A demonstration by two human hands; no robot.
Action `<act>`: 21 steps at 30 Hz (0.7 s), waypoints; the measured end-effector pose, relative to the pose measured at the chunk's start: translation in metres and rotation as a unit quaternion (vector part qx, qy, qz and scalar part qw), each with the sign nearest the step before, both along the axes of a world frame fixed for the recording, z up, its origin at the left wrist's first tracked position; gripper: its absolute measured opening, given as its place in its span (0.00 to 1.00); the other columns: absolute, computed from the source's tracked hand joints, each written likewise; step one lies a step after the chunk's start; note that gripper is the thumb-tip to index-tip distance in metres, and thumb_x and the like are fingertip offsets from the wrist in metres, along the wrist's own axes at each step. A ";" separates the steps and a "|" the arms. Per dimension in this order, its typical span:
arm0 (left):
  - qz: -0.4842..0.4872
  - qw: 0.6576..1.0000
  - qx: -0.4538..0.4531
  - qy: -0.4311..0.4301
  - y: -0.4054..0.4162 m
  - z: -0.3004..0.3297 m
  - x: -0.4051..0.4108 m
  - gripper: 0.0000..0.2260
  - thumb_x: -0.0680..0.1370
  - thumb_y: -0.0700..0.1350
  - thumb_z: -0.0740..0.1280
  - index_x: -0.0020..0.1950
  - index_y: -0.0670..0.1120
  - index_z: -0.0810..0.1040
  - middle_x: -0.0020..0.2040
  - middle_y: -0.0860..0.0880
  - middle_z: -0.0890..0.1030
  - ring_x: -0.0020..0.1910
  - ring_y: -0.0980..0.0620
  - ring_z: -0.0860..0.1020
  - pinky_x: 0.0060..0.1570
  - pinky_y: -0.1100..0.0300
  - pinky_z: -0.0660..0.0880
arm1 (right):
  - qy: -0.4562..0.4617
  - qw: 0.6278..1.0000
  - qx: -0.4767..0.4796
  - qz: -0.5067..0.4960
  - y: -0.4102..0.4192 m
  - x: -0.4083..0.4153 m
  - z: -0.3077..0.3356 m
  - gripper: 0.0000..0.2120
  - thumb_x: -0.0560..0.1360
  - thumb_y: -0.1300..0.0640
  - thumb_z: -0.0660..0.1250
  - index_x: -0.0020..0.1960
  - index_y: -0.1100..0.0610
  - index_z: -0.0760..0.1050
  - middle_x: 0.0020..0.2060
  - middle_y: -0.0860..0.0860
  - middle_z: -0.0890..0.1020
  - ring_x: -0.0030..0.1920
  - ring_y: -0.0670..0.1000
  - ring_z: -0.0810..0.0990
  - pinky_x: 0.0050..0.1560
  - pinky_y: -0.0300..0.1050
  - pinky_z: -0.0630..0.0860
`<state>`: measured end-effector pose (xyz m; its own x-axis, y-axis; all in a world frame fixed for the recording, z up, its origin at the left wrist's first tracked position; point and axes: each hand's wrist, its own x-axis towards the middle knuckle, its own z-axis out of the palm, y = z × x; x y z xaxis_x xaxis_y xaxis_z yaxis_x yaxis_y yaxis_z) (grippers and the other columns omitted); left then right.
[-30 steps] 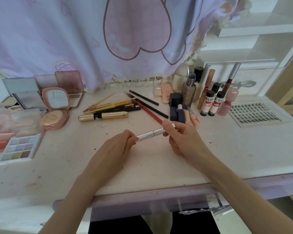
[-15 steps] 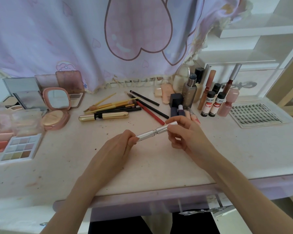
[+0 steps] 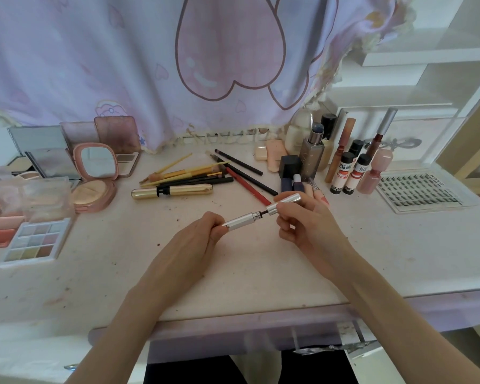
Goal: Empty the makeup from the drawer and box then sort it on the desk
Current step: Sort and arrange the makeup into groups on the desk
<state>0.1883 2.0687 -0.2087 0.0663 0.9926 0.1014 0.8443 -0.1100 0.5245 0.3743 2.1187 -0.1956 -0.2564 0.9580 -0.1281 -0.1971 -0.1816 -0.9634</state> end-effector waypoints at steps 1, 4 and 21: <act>0.000 1.000 0.001 -0.002 0.000 0.000 0.000 0.07 0.80 0.52 0.49 0.51 0.52 0.65 0.36 0.54 0.70 0.33 0.56 0.69 0.32 0.67 0.65 | 0.008 1.000 0.004 -0.004 0.000 0.000 0.000 0.07 0.75 0.68 0.61 0.44 0.60 0.75 0.30 0.51 0.70 0.30 0.47 0.66 0.27 0.38 0.61; 0.003 1.000 0.005 -0.012 0.000 -0.001 -0.001 0.06 0.81 0.51 0.49 0.52 0.52 0.64 0.34 0.54 0.69 0.31 0.56 0.68 0.30 0.67 0.65 | 0.041 0.999 0.008 0.004 0.000 -0.002 -0.001 0.06 0.75 0.67 0.63 0.49 0.60 0.76 0.29 0.48 0.73 0.31 0.47 0.67 0.30 0.40 0.60; -0.019 1.000 0.025 0.003 0.005 -0.005 -0.002 0.06 0.79 0.52 0.55 0.53 0.53 0.66 0.47 0.55 0.70 0.44 0.58 0.69 0.43 0.68 0.65 | -0.110 0.972 0.206 0.000 -0.014 -0.040 -0.013 0.08 0.74 0.62 0.67 0.47 0.49 0.78 0.38 0.43 0.81 0.37 0.39 0.77 0.40 0.33 0.72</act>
